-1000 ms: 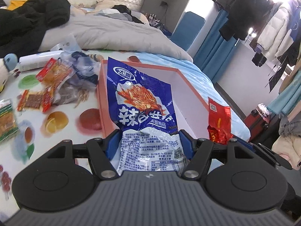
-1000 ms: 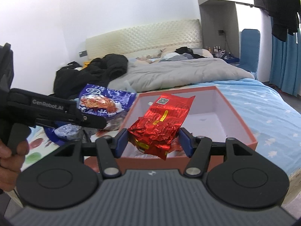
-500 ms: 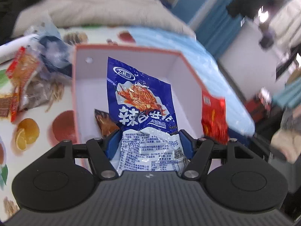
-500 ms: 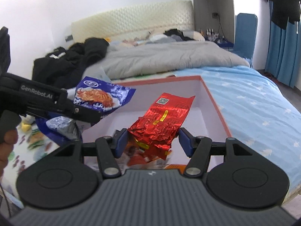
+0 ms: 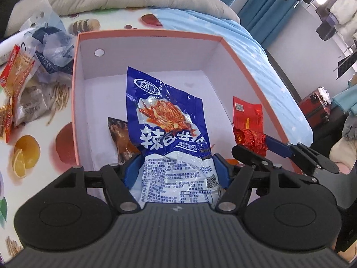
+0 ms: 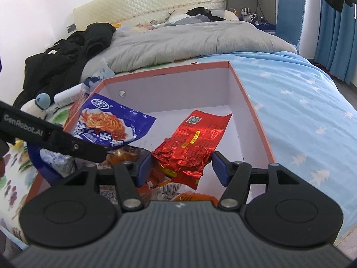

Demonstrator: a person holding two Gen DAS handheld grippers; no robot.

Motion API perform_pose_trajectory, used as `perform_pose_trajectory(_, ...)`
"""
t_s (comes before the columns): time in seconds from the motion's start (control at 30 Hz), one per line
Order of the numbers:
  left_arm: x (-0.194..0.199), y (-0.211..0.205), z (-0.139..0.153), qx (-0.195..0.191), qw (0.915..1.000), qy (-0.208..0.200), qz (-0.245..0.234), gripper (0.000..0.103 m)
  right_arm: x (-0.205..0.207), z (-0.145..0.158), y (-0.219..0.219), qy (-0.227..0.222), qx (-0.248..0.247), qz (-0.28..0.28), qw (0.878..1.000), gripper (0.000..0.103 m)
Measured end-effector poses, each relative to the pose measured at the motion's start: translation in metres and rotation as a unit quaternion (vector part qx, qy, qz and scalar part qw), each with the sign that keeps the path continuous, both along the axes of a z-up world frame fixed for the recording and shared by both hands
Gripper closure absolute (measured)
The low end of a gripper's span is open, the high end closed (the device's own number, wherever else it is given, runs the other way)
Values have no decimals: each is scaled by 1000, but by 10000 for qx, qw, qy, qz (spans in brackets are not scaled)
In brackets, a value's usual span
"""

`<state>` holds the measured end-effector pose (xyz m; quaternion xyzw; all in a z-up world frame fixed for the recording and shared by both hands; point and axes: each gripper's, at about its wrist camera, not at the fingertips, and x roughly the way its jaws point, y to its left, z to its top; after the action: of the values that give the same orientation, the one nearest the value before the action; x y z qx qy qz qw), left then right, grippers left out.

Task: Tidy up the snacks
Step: 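Open both tools to drop the packets into the pink box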

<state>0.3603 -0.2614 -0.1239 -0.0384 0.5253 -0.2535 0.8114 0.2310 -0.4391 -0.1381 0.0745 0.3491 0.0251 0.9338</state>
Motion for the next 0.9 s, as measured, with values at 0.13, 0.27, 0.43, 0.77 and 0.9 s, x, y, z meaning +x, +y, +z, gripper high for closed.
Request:
perform_pose_trajectory(0.13,-6,5,10,-7,9999,-169,30,16,3,0,1,69,31,-66,9999,33)
perform_pose_trajectory(0.27,-16,19,20,-148,9992,-341,116,15,-4,5,3,1,31,-159,9999,24)
perform_pose_trajectory(0.43,-40,35,39,-227,9966,-770,170,15,-18,13,6,-133,80,-193,9997,24)
perform_pose_trajectory(0.77,-96,74,78,-351,9861,-1580,386,15,-59,42,32,-672,137,-127,9976,24)
perform_pose_trajectory(0.9,-119,88,87,-337,9812,-1841,469,15,-75,52,45,-873,146,-41,9961,24)
